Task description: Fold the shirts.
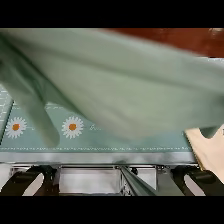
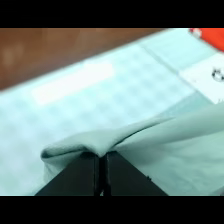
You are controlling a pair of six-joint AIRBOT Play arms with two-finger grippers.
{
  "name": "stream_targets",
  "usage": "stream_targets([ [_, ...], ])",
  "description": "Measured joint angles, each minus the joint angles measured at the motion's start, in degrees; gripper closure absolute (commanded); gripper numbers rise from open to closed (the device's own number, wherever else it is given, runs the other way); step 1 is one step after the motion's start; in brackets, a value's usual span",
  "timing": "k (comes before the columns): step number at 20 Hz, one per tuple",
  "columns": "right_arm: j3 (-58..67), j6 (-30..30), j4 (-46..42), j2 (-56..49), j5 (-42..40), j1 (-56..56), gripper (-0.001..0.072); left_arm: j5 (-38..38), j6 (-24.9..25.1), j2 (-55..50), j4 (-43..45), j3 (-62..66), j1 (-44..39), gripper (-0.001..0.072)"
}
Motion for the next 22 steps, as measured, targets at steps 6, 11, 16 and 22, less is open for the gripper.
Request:
stream_targets([
  [6,-23.28,-1.20,0.66,1.38,-7.63,0.00,0.0678,-0.63,-1.38,6.29,1.29,-30.64,-0.24,0.0685],
  [11,-29.75,-4.00,1.42,-14.32,-24.09,0.00,0.0678,17.75,-0.44,1.51,0.68,-54.90,-0.28,0.0684],
  [16,-20.83,-4.57,8.33,-37.42,-33.48,-0.07,0.0165,33.88,1.20,-12.90,-2.91,-59.80,-0.26,0.0217],
  [22,-10.19,-3.41,11.96,-51.01,-28.72,-4.63,0.0080,31.74,3.02,-27.26,-0.15,-48.96,4.02,0.0004],
])
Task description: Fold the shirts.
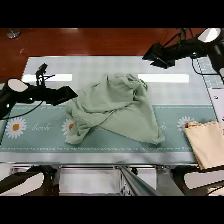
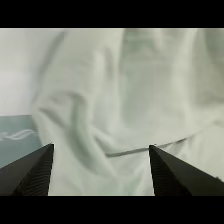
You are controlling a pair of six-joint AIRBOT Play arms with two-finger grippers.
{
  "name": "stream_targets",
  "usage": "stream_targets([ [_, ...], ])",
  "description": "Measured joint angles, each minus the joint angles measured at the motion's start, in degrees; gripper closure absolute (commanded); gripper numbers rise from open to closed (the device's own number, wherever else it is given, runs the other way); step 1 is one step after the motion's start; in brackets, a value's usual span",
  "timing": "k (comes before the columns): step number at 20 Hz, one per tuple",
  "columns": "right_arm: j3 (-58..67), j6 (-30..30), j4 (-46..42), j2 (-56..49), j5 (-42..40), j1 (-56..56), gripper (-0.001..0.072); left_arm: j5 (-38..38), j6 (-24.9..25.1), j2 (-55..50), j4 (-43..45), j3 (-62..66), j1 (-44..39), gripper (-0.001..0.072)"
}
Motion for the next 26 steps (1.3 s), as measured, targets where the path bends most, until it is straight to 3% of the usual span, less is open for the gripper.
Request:
stream_targets([
  [3,-1.20,-2.49,-7.89,2.64,9.62,-5.92,0.0080,-7.89,0.61,-2.34,3.76,2.93,6.67,0.0004],
  [6,-15.10,-4.15,-15.13,11.93,9.64,-12.90,0.0080,-14.91,2.40,-3.15,2.82,-0.81,12.35,0.0004],
  [11,-49.62,-10.45,-3.85,31.85,-2.80,-22.58,0.0080,-14.67,8.66,-3.63,-9.94,-13.16,15.65,0.0005],
  [14,-61.42,-12.13,-0.57,39.58,-4.37,-24.61,0.0080,-10.21,11.32,-3.67,-16.59,-17.35,13.70,0.0017],
  [15,-63.67,-12.44,-0.39,41.05,-4.17,-24.92,0.0079,-8.72,11.89,-3.69,-18.27,-18.10,12.41,0.0173],
  [16,-65.59,-12.55,-0.52,42.18,-3.45,-25.16,0.0079,-6.93,12.26,-3.69,-19.61,-18.51,11.13,0.0526],
  [17,-66.90,-12.59,-1.09,42.93,-2.69,-25.33,0.0079,-5.51,12.59,-3.69,-20.68,-18.75,9.77,0.0685],
  [26,-75.67,-6.78,-8.11,44.85,2.95,-20.28,0.0079,-3.85,16.13,-3.69,-24.06,-14.99,5.57,0.0685],
])
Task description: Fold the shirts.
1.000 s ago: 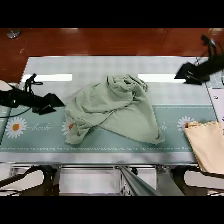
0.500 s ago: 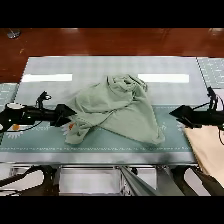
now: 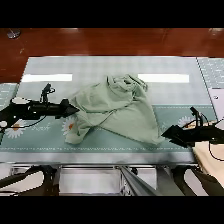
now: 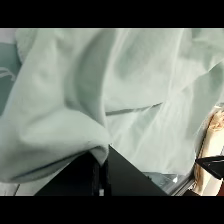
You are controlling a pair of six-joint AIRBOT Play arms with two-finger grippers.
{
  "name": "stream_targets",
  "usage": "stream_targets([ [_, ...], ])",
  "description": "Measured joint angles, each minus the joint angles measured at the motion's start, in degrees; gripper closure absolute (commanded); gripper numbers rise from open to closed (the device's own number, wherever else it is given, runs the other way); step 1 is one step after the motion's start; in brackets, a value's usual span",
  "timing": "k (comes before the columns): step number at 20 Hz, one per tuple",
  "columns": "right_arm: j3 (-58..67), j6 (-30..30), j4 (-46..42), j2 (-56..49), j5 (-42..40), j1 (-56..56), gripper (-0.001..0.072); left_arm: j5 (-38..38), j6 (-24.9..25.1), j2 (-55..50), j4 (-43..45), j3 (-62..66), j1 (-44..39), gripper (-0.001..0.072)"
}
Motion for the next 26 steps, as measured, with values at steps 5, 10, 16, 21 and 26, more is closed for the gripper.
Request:
stream_targets([
  [5,-1.05,1.99,3.69,-4.07,-4.94,6.69,0.0080,-0.07,0.61,-0.02,-0.22,0.46,-0.20,0.0685],
  [10,1.64,0.52,10.10,-11.85,-10.36,14.23,0.0678,-0.20,0.68,0.00,-0.24,0.61,-0.20,0.0685],
  [16,22.75,-0.26,11.08,-14.16,-6.29,16.41,0.0679,-4.52,0.76,3.52,-4.13,11.50,0.98,0.0686],
  [21,62.95,4.59,5.92,-13.73,-1.27,14.62,0.0679,-6.95,-0.70,10.03,-8.92,36.87,2.84,0.0686],
  [26,93.61,7.43,-0.31,-10.36,4.11,14.19,0.0679,-8.35,-6.54,16.11,-3.72,60.39,8.55,0.0686],
])
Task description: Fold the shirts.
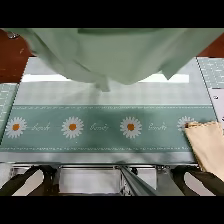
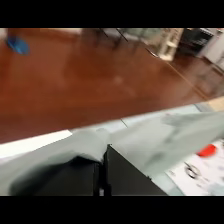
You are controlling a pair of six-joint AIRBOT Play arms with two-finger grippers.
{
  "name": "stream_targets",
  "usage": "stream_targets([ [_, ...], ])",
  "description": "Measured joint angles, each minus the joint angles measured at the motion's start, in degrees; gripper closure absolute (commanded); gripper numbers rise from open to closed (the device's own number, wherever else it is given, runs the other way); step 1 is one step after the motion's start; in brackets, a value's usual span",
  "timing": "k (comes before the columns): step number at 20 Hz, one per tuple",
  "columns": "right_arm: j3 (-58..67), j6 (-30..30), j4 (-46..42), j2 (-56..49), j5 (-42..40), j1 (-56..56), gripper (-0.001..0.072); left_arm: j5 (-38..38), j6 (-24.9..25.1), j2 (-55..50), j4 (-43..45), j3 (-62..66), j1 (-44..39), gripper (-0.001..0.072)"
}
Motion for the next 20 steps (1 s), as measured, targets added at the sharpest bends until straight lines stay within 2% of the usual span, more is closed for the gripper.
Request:
stream_targets([
  [6,8.15,1.03,-8.61,12.52,5.07,-0.11,0.0679,-4.72,-5.20,11.98,13.97,10.51,6.01,0.0686],
  [12,8.74,1.44,-11.85,18.95,14.93,-0.11,0.0678,-8.07,-8.46,22.75,28.59,11.17,-1.22,0.0686],
  [16,0.55,1.53,-11.19,19.91,20.33,-0.11,0.0679,-10.34,-9.90,24.90,36.22,3.65,-7.17,0.0686],
  [20,-18.03,0.11,-7.63,19.82,14.80,-0.11,0.0679,-7.65,-10.51,21.44,37.40,-10.62,-9.11,0.0686],
])
